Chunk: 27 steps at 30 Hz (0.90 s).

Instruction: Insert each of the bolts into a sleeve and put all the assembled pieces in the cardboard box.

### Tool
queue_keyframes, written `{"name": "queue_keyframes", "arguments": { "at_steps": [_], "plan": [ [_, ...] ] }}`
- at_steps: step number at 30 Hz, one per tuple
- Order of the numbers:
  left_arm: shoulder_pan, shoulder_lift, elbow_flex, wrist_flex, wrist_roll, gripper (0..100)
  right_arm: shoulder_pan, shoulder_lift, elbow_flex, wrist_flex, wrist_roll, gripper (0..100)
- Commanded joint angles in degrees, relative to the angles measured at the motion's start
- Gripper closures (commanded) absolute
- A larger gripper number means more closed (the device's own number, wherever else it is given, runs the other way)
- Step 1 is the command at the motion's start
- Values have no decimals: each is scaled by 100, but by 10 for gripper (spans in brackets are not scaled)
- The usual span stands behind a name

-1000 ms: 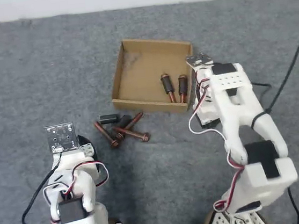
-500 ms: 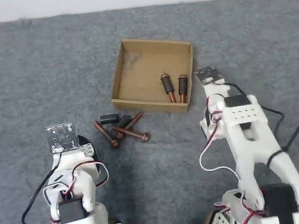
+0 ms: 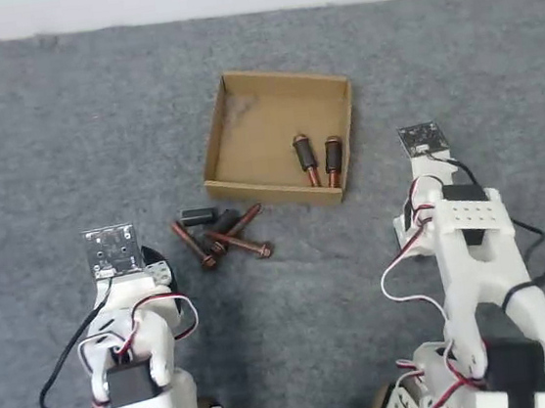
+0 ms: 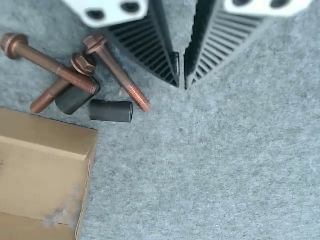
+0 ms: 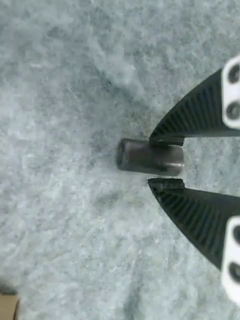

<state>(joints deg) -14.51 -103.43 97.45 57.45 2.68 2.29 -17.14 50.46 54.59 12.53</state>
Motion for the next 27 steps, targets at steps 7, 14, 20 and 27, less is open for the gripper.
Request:
{"name": "queue_keyframes", "arguments": {
  "at_steps": [7,14,20,27],
  "plan": [
    [-26,-44,-92,-35,-79,988,84,-1007,53,611,53,924],
    [-26,-44,-92,-35,-79,988,-145,-840,413,207,97,924],
    [-26,-44,-92,-35,-79,988,-127,-277,325,-242,97,924],
    [-26,-44,-92,-35,-79,988,136,180,114,-286,422,924]
  ]
}}
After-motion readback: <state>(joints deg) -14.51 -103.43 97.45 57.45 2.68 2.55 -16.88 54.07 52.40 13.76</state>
